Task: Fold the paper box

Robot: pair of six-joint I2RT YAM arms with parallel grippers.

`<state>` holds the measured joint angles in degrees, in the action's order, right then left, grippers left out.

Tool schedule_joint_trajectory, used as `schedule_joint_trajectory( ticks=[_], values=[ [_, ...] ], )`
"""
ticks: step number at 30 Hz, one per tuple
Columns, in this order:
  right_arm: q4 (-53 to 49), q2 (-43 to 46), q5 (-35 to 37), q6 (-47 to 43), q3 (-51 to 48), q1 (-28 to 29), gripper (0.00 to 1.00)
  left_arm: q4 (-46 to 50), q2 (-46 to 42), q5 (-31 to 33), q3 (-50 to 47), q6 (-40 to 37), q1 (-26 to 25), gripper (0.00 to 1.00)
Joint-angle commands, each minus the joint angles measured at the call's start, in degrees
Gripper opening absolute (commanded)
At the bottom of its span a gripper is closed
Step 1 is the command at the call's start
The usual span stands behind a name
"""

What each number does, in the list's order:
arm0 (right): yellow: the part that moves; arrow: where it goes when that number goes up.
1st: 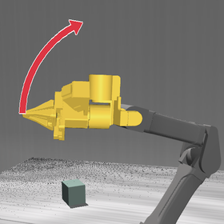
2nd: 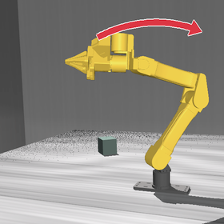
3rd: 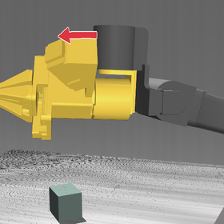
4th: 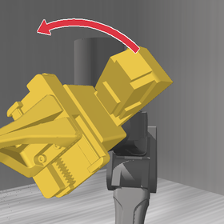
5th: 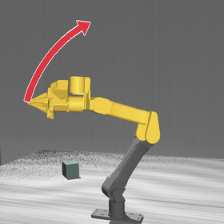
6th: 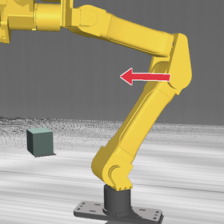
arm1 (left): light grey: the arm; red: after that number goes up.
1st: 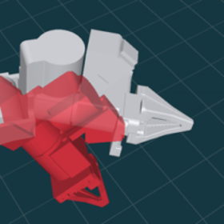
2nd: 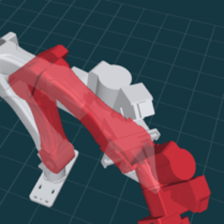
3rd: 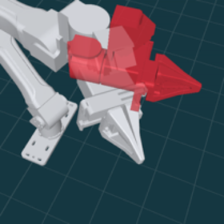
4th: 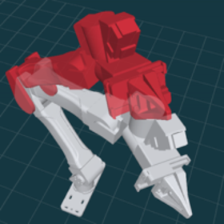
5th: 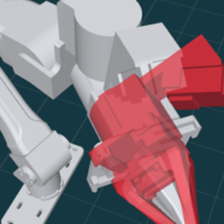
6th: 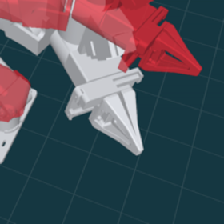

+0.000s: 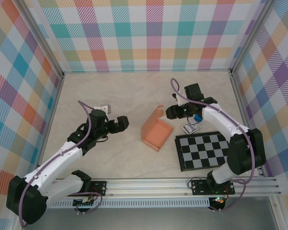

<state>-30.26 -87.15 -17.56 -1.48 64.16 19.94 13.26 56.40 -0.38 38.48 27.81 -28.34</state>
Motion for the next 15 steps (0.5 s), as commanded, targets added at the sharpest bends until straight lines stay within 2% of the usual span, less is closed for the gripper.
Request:
schedule_joint_trajectory(
  ticks=[1, 3, 5, 10, 15],
  values=[
    [-1.5, -1.0, 0.4, -24.2, -2.3, 2.0, 0.55, 2.2, 2.1, 1.0, 1.0, 1.7, 1.3, 1.0],
    [-4.0, -2.7, 2.7, -31.5, -1.5, 3.7, 0.55, 2.2, 3.2, -1.6, 0.9, 4.0, 3.8, 1.0],
    [-3.1, -3.6, 4.3, -33.7, -1.5, 3.7, 0.54, 1.5, 3.9, -4.1, 0.6, 6.3, 6.3, 1.0],
    [7.0, -2.2, 2.6, -39.1, -7.9, 4.3, 0.51, 1.4, 5.7, -7.1, 1.7, 7.0, 8.8, 1.0],
    [17.3, -1.9, 4.3, -41.4, -13.1, 4.8, 0.49, 0.6, 7.8, -10.6, 1.5, 8.3, 10.5, 1.0]
  ],
)
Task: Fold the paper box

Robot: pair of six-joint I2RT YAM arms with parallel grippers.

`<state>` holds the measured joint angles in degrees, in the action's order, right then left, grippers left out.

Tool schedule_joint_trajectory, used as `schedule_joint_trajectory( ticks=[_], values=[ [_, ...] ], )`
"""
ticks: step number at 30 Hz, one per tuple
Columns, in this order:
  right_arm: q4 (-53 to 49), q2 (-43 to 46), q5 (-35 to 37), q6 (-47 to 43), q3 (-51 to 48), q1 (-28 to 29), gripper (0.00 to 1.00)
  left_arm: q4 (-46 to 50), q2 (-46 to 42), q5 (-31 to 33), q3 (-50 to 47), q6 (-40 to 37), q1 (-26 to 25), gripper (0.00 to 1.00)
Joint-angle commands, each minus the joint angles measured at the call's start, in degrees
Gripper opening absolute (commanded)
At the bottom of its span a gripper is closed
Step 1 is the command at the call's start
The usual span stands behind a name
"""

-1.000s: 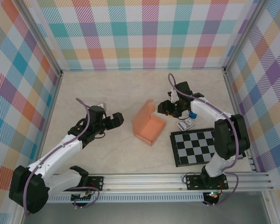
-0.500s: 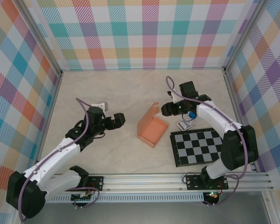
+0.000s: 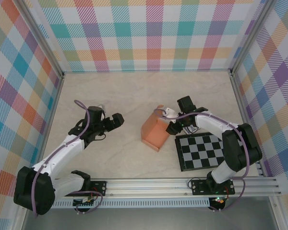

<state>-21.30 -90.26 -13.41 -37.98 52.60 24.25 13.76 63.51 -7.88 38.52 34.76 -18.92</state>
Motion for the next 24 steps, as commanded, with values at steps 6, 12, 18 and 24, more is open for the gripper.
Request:
schedule_joint_trajectory(
  ticks=[6, 12, 18, 24],
  values=[
    [13.2, 0.0, 2.5, -6.5, -2.1, 1.9, 0.38, 0.2, 2.1, -3.9, 1.6, 1.4, 1.7, 1.0],
    [14.4, -3.3, 4.2, -6.5, -0.3, 2.8, 0.38, -0.5, 2.7, -3.7, 1.2, 1.4, 1.8, 1.0],
    [13.7, -6.7, 3.7, -5.0, 2.4, 2.8, 0.41, -1.0, 3.2, -3.5, 0.8, 1.5, 1.9, 1.0],
    [14.6, -8.5, 4.2, -4.7, 2.9, 3.4, 0.38, -1.5, 3.4, -3.6, 0.4, 1.6, 2.0, 1.0]
  ],
)
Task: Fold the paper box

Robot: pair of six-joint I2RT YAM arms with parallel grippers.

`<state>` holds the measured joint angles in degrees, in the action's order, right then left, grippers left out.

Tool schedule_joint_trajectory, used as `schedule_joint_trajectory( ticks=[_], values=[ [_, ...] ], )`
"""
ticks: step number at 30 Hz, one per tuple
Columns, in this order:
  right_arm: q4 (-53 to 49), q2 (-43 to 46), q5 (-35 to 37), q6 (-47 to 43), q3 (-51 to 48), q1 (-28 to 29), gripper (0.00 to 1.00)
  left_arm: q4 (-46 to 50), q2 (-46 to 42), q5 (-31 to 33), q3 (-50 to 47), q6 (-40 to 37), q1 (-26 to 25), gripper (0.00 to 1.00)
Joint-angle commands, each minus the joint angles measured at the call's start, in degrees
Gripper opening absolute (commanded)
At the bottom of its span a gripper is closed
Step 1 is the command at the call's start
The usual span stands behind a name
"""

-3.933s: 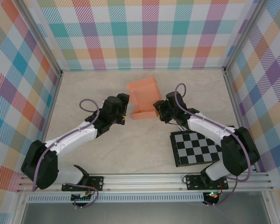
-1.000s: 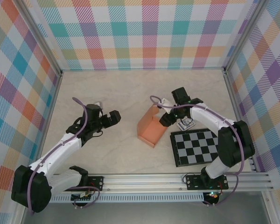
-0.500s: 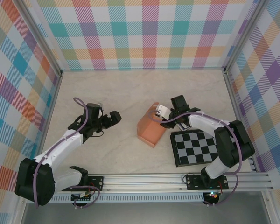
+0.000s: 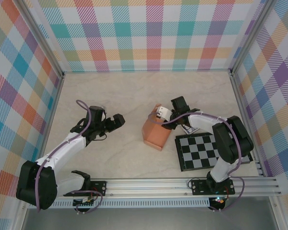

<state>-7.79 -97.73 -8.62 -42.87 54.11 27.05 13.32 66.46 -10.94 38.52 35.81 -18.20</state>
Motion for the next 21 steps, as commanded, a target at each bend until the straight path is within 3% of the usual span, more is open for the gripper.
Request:
schedule_joint_trajectory(
  ticks=[1, 9, 13, 16, 21],
  values=[
    [1.2, -1.1, -0.3, 0.3, 1.4, 0.8, 0.39, -1.0, 0.5, -0.6, 0.4, 0.5, 1.3, 1.0],
    [3.3, -2.1, 0.6, 0.5, 1.6, 1.6, 0.44, -1.4, 1.0, -0.9, 0.3, 0.7, 1.3, 1.0],
    [0.5, -1.9, -3.5, 1.5, 3.2, 0.8, 0.44, -1.8, 0.6, -3.3, 0.2, -0.8, 1.3, 1.0],
    [-1.6, -2.9, -3.8, 5.8, 5.6, 0.0, 0.29, -2.1, -2.2, -4.3, -0.6, -3.0, 1.1, 1.0],
    [-1.7, -3.2, -2.5, 8.7, 5.1, 0.0, 0.27, -3.3, -6.7, -4.7, -2.8, -3.7, 0.8, 1.0]
  ],
)
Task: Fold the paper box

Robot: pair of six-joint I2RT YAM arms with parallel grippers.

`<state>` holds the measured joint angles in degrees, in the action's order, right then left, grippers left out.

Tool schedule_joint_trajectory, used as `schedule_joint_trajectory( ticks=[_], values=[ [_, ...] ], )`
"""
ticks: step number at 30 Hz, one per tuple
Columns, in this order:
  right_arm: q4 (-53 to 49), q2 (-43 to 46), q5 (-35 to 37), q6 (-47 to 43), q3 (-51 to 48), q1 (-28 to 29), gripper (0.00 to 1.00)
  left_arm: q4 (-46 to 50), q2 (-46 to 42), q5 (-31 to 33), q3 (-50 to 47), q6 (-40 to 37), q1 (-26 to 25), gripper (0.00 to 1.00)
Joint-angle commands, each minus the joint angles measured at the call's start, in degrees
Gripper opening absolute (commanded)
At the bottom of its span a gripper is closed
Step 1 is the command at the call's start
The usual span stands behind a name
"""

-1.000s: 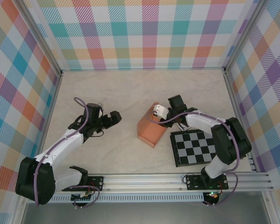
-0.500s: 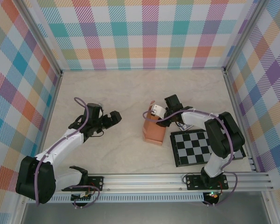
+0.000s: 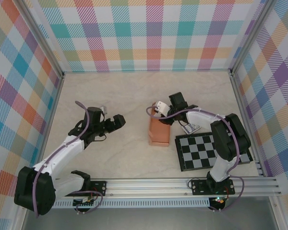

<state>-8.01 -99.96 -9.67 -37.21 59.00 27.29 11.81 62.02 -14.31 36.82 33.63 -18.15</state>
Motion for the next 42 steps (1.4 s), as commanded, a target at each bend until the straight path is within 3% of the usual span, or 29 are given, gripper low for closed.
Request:
schedule_joint_trajectory(
  ticks=[1, 5, 8, 12, 18, 21, 25, 34, 42],
  values=[
    [-1.3, -0.8, -1.1, 3.7, 0.0, -0.2, 0.29, -1.4, -2.6, -1.3, -1.3, -1.1, 0.5, 1.0],
    [-3.6, 0.6, -2.0, 6.9, 0.2, -0.9, 0.4, -1.9, -4.6, -1.0, -3.2, 1.5, -2.7, 0.98],
    [-10.7, 1.9, -10.2, 11.2, 3.6, -4.2, 0.43, -3.1, -6.6, -0.5, -2.9, 1.4, -8.1, 0.98],
    [-11.4, 4.6, -20.6, 18.9, 3.6, -10.6, 0.44, -0.9, -7.3, 2.4, 2.5, 1.0, -13.2, 0.99],
    [-7.4, 7.6, -21.1, 37.4, 2.7, -19.2, 0.47, 12.2, 3.9, 1.5, 20.8, -5.7, -16.9, 1.0],
    [-9.5, 7.2, -21.1, 44.3, 4.3, -22.2, 0.48, 18.8, 11.1, 4.1, 27.2, -8.3, -19.4, 0.95],
    [-13.3, 7.0, -19.1, 46.2, 6.2, -22.8, 0.49, 22.4, 17.4, 7.5, 30.3, -6.7, -20.4, 0.86],
    [-16.0, 6.6, -15.5, 46.1, 5.6, -22.9, 0.49, 29.4, 26.8, 16.7, 43.3, -12.0, -28.9, 0.88],
    [-15.5, 6.6, -15.5, 46.5, 4.3, -23.3, 0.49, 34.8, 31.2, 23.2, 50.3, -12.4, -30.7, 0.87]
  ],
)
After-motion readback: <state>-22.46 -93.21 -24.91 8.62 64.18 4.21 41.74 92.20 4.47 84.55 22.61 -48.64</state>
